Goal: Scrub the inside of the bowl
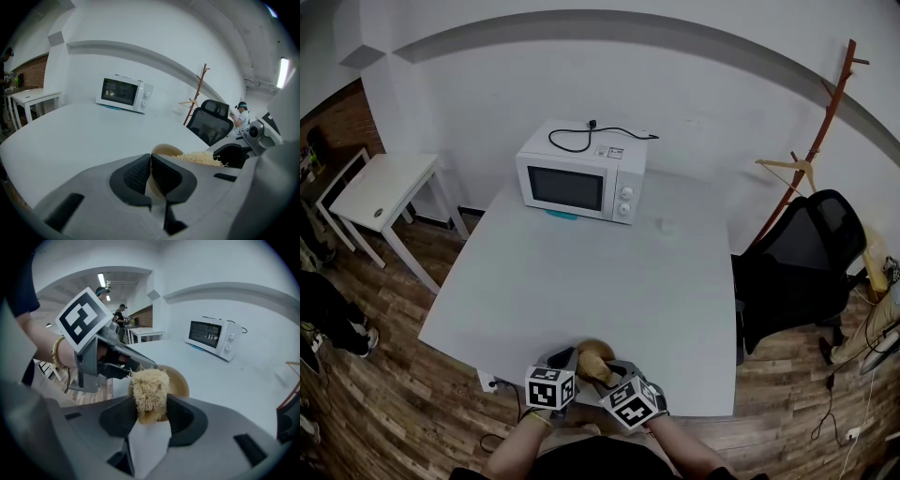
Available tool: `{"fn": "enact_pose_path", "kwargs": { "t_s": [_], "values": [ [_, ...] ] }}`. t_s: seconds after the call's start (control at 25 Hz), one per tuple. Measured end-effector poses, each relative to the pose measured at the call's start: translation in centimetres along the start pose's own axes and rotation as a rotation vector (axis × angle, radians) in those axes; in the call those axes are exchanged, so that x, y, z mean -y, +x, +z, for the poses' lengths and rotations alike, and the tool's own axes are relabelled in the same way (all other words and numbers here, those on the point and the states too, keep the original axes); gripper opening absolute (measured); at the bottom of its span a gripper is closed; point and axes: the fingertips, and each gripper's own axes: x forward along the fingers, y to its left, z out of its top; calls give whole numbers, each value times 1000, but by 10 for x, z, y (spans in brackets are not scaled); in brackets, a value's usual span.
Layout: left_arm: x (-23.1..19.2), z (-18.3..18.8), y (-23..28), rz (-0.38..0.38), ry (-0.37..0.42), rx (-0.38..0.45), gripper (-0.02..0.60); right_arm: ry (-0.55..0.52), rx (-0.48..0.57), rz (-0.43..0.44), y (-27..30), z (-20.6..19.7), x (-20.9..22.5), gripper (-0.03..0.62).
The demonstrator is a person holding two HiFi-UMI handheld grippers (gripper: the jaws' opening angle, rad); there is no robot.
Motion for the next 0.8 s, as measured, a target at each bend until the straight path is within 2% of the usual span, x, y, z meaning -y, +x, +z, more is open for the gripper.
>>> {"fn": "enact_pose_path", "kwargs": {
  "t_s": [0.16, 0.52, 0.8],
  "values": [
    [1, -3, 2, -2, 6, -6, 26, -17, -13, -2, -2, -7, -1, 175],
    [-1, -15, 8, 2, 9, -38, 26, 47, -16, -73, -10, -20, 20, 175],
    [-5, -25, 16, 17, -5, -70, 26, 116, 49, -119, -17, -16, 23, 176]
  ]
}}
